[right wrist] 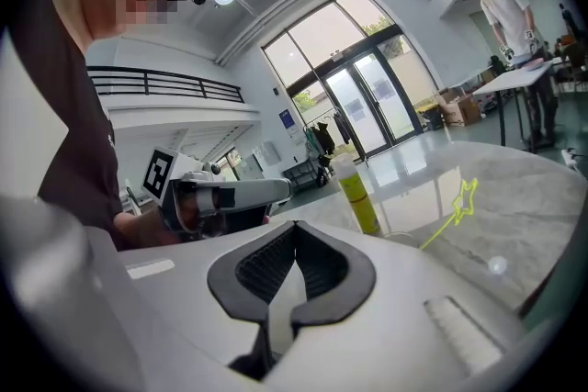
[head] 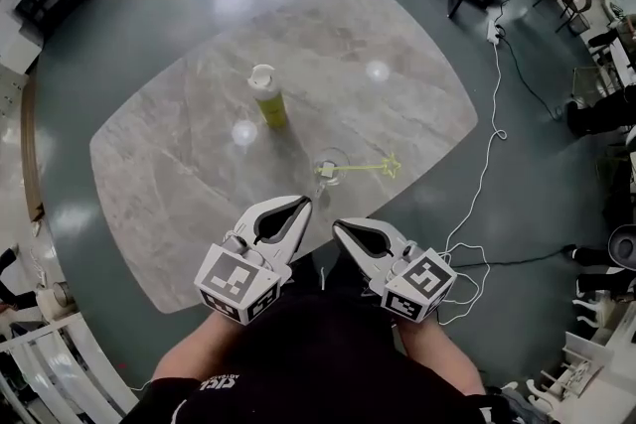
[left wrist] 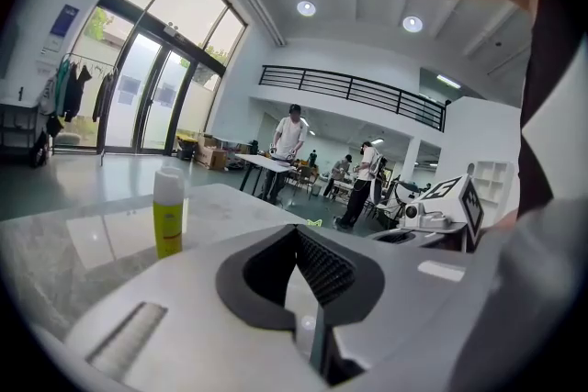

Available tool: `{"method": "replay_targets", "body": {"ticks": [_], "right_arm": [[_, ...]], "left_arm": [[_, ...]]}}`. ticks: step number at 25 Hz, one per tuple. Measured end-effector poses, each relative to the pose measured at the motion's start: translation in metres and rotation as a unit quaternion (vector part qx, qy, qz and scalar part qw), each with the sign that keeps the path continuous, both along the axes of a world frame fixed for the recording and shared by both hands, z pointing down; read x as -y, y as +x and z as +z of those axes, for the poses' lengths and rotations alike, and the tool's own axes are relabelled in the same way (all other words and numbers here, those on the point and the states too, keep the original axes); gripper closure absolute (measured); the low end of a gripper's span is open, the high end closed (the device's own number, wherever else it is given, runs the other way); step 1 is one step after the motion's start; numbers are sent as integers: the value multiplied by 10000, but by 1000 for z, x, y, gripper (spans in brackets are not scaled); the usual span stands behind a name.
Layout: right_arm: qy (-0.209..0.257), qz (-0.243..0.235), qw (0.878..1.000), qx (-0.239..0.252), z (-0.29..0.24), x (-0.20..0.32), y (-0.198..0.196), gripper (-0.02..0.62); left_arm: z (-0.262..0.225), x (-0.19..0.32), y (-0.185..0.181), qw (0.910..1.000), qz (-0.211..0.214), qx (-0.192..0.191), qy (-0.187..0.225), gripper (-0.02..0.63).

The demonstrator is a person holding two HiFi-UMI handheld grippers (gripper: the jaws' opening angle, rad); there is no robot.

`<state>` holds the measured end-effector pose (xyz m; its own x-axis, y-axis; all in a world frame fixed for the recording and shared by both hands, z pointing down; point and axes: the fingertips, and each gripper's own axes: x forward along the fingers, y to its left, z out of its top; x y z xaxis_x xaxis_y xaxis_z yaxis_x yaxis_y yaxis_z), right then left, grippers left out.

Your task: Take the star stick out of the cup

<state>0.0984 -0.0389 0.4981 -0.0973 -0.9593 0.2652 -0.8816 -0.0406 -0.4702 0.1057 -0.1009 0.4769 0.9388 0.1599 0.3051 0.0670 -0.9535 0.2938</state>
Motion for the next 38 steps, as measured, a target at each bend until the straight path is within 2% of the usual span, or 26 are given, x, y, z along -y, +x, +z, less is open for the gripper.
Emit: {"method": "replay_targets", "body": {"ticks": [9,16,22,28,31,35,38], "right_arm": [[-82,337,9994,-74,37,-1,31,580],[121,382,9992,40,62,1,51,577],[366,422,9984,95,82,3,62,487],[175,1028,9939,353,124,6,97,450],[151,1252,9904,559,133,9,108,453],[142,1286,9904,488,130,17,117,467],[-48,1353,9901,360,131,21,126,557]], "left_arm": [[32,-1,17,9998,154,89,38,604],[60,2,40,9999,-49,14,96,604],[86,1,48,9996,-282,68,72,604],[102,5,51,9992,-296,256,89,604],[103,8,52,9990,-318,313,91,604],[102,9,53,9988,-297,385,66,604],[94,9,56,9989,-307,359,-2,604]]}}
